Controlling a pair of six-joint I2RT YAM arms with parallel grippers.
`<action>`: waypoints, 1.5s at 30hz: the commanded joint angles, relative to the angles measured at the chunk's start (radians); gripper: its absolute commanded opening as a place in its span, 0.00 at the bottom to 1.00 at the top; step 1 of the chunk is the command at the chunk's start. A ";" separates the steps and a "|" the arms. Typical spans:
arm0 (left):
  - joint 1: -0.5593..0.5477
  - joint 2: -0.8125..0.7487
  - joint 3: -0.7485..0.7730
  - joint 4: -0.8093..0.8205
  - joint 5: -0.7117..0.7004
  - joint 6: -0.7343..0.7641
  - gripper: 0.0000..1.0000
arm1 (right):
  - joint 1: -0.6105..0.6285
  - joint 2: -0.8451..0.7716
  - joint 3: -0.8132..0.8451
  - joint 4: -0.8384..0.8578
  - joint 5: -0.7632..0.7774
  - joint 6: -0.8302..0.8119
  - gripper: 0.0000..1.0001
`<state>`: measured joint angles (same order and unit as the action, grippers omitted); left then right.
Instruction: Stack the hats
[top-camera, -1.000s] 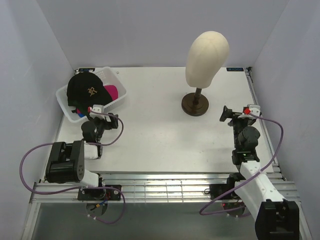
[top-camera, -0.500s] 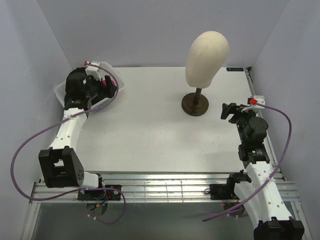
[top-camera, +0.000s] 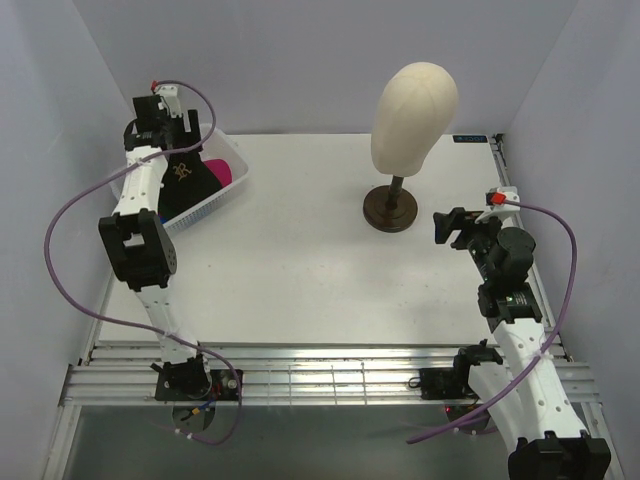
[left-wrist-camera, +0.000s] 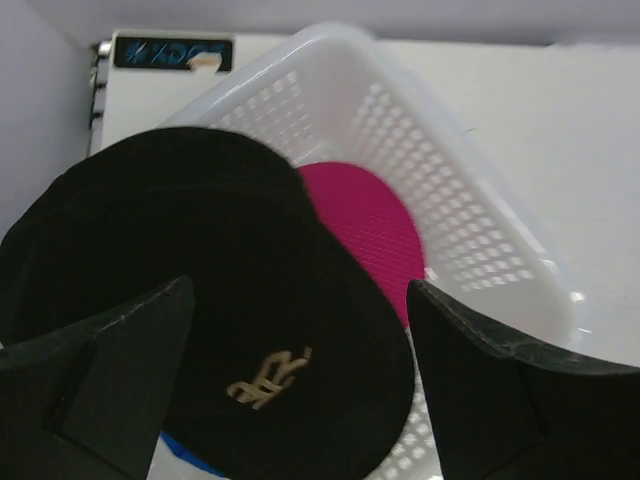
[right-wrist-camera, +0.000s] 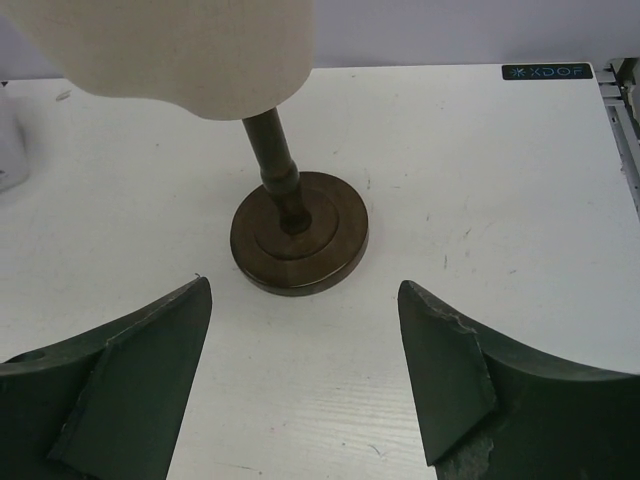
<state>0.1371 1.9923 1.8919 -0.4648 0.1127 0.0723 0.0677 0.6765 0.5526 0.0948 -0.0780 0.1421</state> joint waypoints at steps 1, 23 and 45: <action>0.028 0.107 0.221 -0.145 -0.154 0.053 0.98 | 0.004 0.009 0.053 0.006 -0.035 -0.009 0.80; 0.142 0.108 0.107 -0.118 -0.075 0.110 0.00 | 0.009 0.015 0.116 -0.012 -0.089 -0.009 0.79; 0.142 -0.173 0.197 -0.112 0.266 0.064 0.00 | 0.014 0.052 0.271 -0.073 -0.206 -0.022 0.79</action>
<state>0.2741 1.9160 2.0483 -0.5911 0.2504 0.1570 0.0742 0.7170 0.7177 0.0269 -0.2115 0.1467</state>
